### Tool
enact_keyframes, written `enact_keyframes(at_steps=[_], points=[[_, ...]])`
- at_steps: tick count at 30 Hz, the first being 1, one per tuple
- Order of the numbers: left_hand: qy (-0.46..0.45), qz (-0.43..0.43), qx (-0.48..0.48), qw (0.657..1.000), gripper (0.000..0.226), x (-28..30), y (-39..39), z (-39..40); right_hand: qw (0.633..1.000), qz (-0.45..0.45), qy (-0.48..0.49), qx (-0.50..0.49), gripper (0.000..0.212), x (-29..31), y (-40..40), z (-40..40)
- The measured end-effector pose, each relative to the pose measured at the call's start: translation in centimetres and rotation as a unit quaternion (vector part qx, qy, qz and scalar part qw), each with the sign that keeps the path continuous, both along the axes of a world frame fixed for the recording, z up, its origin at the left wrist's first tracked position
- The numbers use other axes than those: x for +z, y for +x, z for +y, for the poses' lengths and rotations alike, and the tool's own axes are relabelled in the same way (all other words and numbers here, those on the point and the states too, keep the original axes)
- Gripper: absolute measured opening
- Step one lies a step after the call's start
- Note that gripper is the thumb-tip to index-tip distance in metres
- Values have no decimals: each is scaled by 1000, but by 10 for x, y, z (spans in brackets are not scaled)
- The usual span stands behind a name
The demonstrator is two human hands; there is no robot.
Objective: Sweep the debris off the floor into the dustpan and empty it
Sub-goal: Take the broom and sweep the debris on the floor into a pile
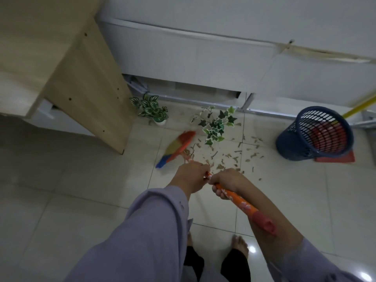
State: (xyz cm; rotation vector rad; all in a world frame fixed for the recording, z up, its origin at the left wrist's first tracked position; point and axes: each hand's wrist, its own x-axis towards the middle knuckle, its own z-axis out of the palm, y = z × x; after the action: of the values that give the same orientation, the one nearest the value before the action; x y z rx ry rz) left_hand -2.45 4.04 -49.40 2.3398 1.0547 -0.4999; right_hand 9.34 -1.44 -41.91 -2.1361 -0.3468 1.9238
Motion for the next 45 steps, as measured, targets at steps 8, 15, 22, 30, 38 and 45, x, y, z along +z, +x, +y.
enact_keyframes(at_steps=[8, 15, 22, 30, 38, 45], points=[[-9, -23, 5, 1000, 27, 31, -4, -7, 1000, -8, 23, 19, 9, 38, -1, -8], [-102, 36, 24, 994, 30, 9, -2, -18, 999, -13, -12, 28, 12, 12, -12, -17], [-130, -57, 75, 987, 22, 24, -39, -28, 988, -7, -17, 151, 10, 48, -16, -13], [-61, -16, 182, 981, 31, 42, -92, -9, 968, -7, 72, 242, 5, 60, -65, 20], [-16, 3, 260, 966, 41, 23, -114, 15, 962, -3, 117, 246, 8, 20, -91, 60], [-14, 28, 214, 976, 37, -12, -130, 58, 973, -5, 103, 208, 15, -7, -108, 94]])
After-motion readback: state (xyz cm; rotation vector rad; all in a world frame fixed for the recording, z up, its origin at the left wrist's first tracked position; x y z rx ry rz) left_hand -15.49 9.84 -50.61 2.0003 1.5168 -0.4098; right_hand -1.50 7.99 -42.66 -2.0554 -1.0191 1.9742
